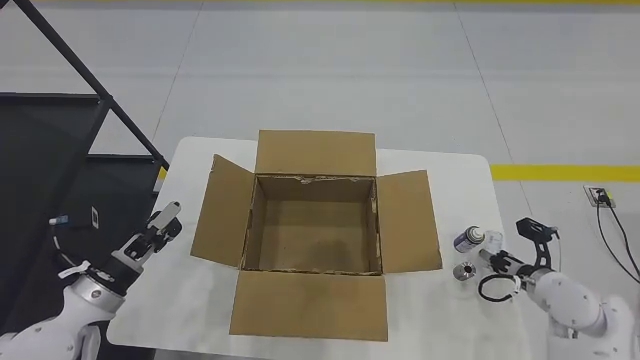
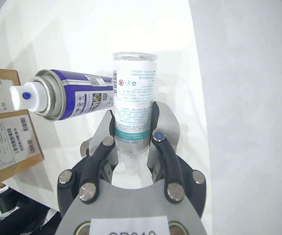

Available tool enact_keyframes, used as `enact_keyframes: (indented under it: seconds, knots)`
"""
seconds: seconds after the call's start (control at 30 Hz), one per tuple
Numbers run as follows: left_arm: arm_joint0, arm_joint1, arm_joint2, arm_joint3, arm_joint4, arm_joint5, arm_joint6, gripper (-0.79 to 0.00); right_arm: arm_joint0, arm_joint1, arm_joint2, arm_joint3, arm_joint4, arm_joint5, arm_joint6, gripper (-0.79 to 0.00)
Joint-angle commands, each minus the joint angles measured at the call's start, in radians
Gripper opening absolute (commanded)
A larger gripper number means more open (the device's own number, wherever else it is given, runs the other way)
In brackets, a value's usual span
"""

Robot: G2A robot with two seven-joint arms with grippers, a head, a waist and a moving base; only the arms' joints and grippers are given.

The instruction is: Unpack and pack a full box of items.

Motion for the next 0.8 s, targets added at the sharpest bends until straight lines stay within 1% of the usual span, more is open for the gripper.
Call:
enact_keyframes:
  seconds: [0.0,0.03,0.07,0.17,0.2,0.23,0.33,0.43,0.5,0.6,0.63,0.67,0.73,0.77]
  knots:
    - [0.002,0.0,0.0,-0.002,0.002,0.0,0.004,0.0,0.01,0.004,-0.007,0.014,0.001,-0.001,0.009,-0.533]
    - [0.003,0.001,0.0,-0.003,0.002,0.001,0.006,0.0,0.015,0.007,-0.008,0.019,0.001,0.0,0.011,-0.456]
    - [0.004,0.001,0.001,-0.004,0.002,0.001,0.007,0.0,0.017,0.009,-0.01,0.023,0.001,0.0,0.009,-0.4]
    - [0.005,0.002,0.001,-0.005,0.003,0.0,0.01,0.0,0.019,0.015,-0.016,0.03,0.004,0.007,0.004,-0.286]
    - [0.006,0.002,0.002,-0.006,0.003,0.0,0.011,0.0,0.019,0.017,-0.019,0.03,0.005,0.011,0.002,-0.225]
    - [0.006,0.002,0.002,-0.006,0.003,0.0,0.012,0.0,0.018,0.019,-0.021,0.03,0.007,0.013,0.0,-0.203]
    - [0.007,0.003,0.003,-0.007,0.001,0.0,0.013,0.0,0.012,0.024,-0.024,0.024,0.015,0.021,0.001,-0.191]
    - [0.007,0.004,0.003,-0.007,0.0,-0.001,0.014,0.0,0.003,0.029,-0.03,0.009,0.021,0.029,-0.001,-0.212]
    - [0.008,0.005,0.002,-0.007,-0.001,-0.001,0.014,0.0,-0.008,0.032,-0.027,-0.011,0.029,0.042,-0.021,-0.212]
    - [0.01,0.006,-0.002,-0.008,-0.003,-0.003,0.013,0.0,-0.04,0.034,-0.021,-0.071,0.055,0.061,-0.057,-0.256]
    - [0.011,0.007,-0.003,-0.008,-0.004,-0.004,0.013,0.0,-0.054,0.033,-0.017,-0.099,0.066,0.084,-0.071,-0.215]
    - [0.011,0.007,-0.004,-0.008,-0.005,-0.004,0.013,0.0,-0.068,0.032,-0.016,-0.134,0.08,0.102,-0.085,-0.12]
    - [0.012,0.007,-0.005,-0.008,-0.009,-0.005,0.013,0.0,-0.104,0.029,-0.018,-0.215,0.119,0.121,-0.119,-0.068]
    - [0.013,0.008,-0.006,-0.008,-0.009,-0.005,0.014,0.0,-0.123,0.027,-0.02,-0.257,0.145,0.133,-0.136,-0.018]
